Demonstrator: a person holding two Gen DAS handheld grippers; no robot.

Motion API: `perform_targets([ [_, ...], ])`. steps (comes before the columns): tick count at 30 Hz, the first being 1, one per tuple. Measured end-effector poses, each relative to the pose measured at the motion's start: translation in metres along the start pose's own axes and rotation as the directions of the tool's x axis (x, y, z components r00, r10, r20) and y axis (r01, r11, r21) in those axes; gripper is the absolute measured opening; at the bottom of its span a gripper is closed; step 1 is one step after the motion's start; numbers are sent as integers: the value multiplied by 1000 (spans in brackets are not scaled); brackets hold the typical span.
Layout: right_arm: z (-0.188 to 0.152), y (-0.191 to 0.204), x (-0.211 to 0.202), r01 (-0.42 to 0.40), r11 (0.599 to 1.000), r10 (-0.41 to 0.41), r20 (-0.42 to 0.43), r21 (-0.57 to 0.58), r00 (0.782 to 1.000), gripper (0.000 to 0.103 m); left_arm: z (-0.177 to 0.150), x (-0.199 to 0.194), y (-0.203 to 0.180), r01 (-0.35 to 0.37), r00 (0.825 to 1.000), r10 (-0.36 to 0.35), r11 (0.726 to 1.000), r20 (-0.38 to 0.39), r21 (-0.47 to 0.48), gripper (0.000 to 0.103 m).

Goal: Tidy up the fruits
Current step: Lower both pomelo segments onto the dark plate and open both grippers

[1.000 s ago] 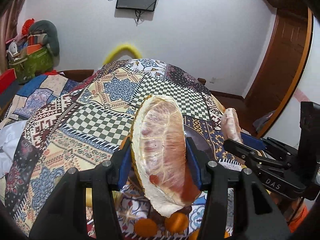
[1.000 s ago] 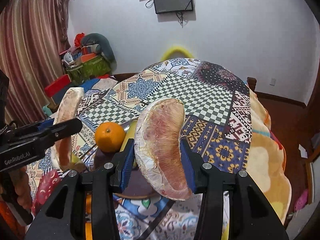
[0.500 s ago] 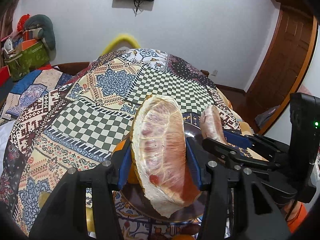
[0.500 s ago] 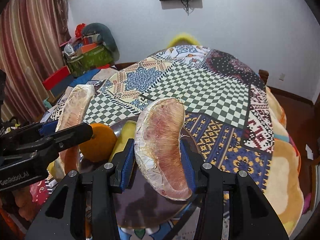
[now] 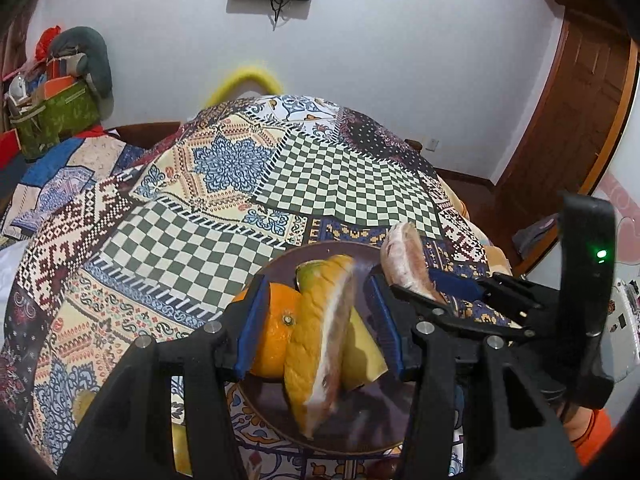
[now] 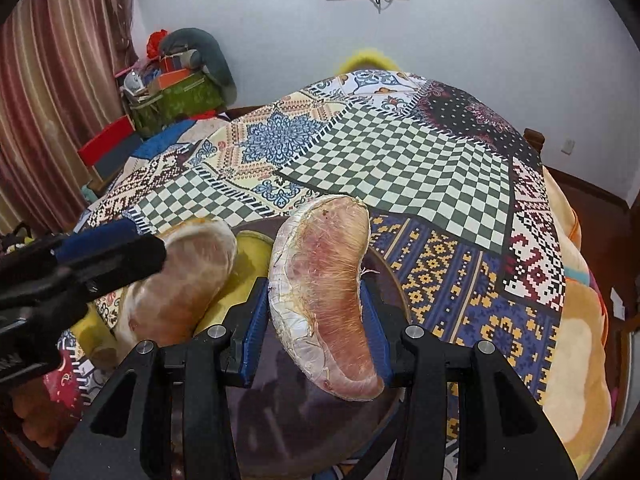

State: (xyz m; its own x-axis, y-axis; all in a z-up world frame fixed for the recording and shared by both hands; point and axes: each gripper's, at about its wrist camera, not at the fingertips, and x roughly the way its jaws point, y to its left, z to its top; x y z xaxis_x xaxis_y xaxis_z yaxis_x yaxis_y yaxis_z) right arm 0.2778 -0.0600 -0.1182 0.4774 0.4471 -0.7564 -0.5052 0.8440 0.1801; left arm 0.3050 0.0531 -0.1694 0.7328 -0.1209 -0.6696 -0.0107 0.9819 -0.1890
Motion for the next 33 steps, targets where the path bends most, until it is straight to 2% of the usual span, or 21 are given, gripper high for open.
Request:
perform_targets([
  [6, 3, 0, -4, 5, 1000, -5, -1, 0, 1000, 44, 2, -9, 0, -3, 1000, 3, 1000, 7, -2, 50],
  [19, -3, 15, -59, 3, 1000, -2, 65, -11, 998, 44, -2, -57, -6, -15, 999, 15, 1000, 48, 10, 50],
  [26, -18, 26, -97, 5, 1000, -4, 105, -4, 995, 48, -14, -93, -5, -32, 997, 31, 999, 65, 12, 53],
  [33, -42, 39, -122, 8, 1000, -7, 107, -8, 994, 51, -38, -125, -1, -48, 997, 47, 999, 57, 5, 57],
])
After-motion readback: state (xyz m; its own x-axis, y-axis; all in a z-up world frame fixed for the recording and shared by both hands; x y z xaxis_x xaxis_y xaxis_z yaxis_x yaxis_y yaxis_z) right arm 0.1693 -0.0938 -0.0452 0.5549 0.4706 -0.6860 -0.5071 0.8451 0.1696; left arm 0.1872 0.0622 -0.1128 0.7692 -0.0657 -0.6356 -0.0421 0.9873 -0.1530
